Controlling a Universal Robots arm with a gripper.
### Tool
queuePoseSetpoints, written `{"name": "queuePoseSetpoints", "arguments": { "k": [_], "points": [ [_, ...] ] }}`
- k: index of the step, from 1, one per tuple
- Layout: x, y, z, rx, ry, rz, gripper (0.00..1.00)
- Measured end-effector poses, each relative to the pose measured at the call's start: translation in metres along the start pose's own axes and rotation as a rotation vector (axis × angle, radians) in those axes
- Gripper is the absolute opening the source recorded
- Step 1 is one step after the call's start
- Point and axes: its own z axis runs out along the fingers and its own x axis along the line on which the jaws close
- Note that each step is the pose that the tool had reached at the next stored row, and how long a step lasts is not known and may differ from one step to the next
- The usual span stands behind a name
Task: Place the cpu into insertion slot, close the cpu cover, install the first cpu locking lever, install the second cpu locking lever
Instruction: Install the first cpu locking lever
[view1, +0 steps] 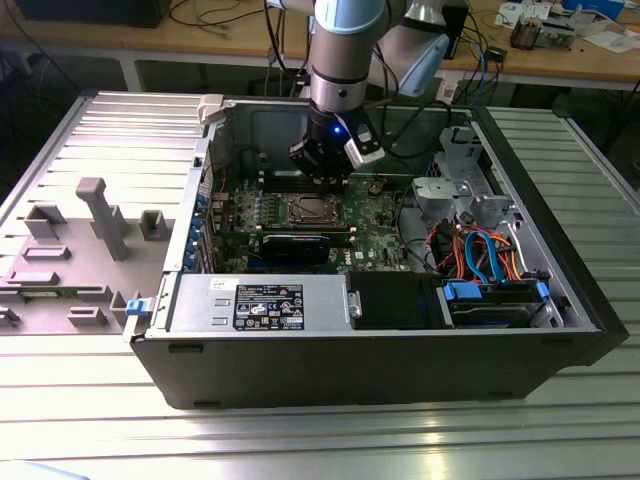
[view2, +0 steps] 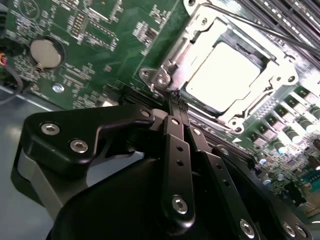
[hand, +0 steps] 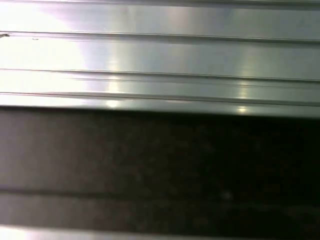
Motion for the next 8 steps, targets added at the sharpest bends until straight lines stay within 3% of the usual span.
{"name": "queuePoseSetpoints", "arguments": {
  "k": [4,7,8],
  "points": [
    [-0.0021,-0.0002,0.0012,-0.0017,0.0032,0.000,0.11],
    [-0.0020,-0.0003,0.0026,-0.0142,0.0029,0.000,0.11],
    [-0.0019,-0.0002,0.0028,-0.0218,0.0024,0.000,0.11]
  ]
}}
